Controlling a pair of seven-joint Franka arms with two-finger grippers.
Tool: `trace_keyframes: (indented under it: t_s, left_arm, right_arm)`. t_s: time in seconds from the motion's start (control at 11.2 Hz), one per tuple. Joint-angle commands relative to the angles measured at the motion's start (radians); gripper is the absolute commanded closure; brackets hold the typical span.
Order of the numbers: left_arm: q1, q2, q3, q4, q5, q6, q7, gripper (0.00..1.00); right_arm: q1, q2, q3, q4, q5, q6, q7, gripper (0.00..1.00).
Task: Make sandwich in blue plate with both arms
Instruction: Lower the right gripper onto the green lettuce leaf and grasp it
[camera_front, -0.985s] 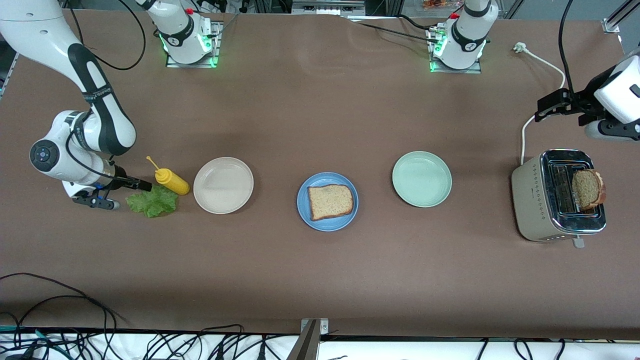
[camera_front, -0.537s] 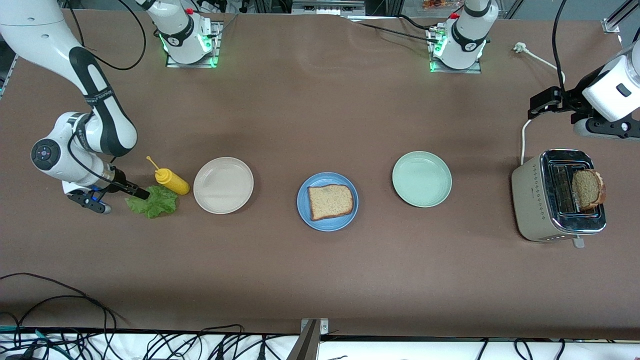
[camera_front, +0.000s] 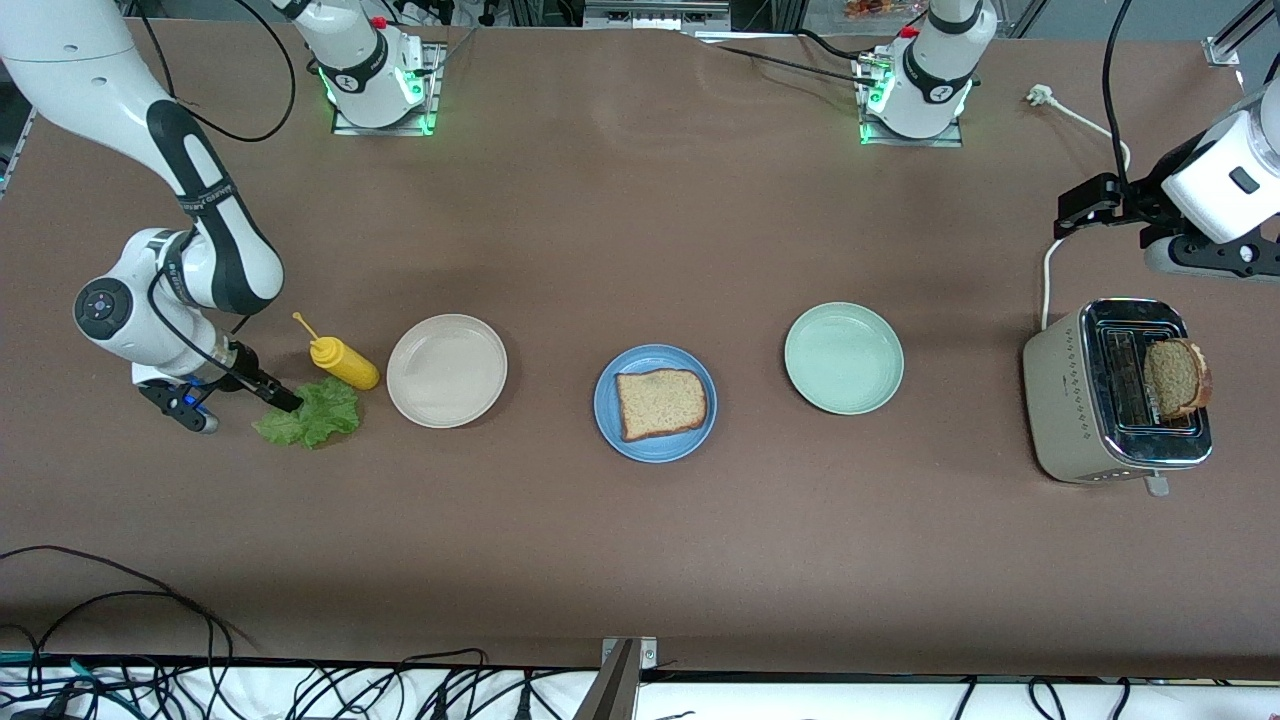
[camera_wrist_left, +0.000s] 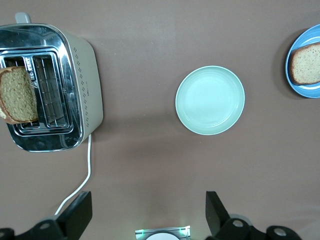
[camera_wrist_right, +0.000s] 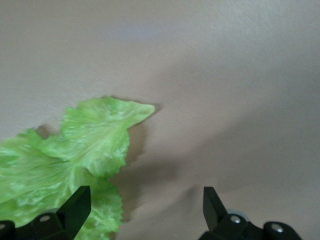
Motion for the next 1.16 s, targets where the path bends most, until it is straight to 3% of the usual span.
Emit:
trace_keyframes:
  t_s: [0.0,0.54,0.63,0.81,1.07]
  left_arm:
    - [-0.002,-0.018,-0.001,-0.025,0.018,0.029,0.013,0.0]
    - [-0.01,-0.017,-0.001,-0.023,0.012,0.041,0.014,0.0]
    - [-0.01,-0.017,-0.001,-0.023,0.012,0.041,0.014,0.0]
    - [-0.011,-0.017,-0.001,-0.023,0.014,0.041,0.014,0.0]
    - [-0.011,-0.015,-0.001,-0.023,0.012,0.041,0.014,0.0]
  right_arm:
    - [-0.007,-0.042,0.033,0.004,-0.002,0.009,0.016,0.0]
    - [-0.009,-0.012,0.058,0.011,-0.003,0.031,0.017,0.0]
    - [-0.009,-0.007,0.06,0.013,-0.001,0.033,0.019,0.03]
    - [-0.009,0.008,0.07,0.033,0.001,0.032,0.022,0.31]
    - [-0.009,0.019,0.081,0.042,-0.001,0.033,0.043,0.34]
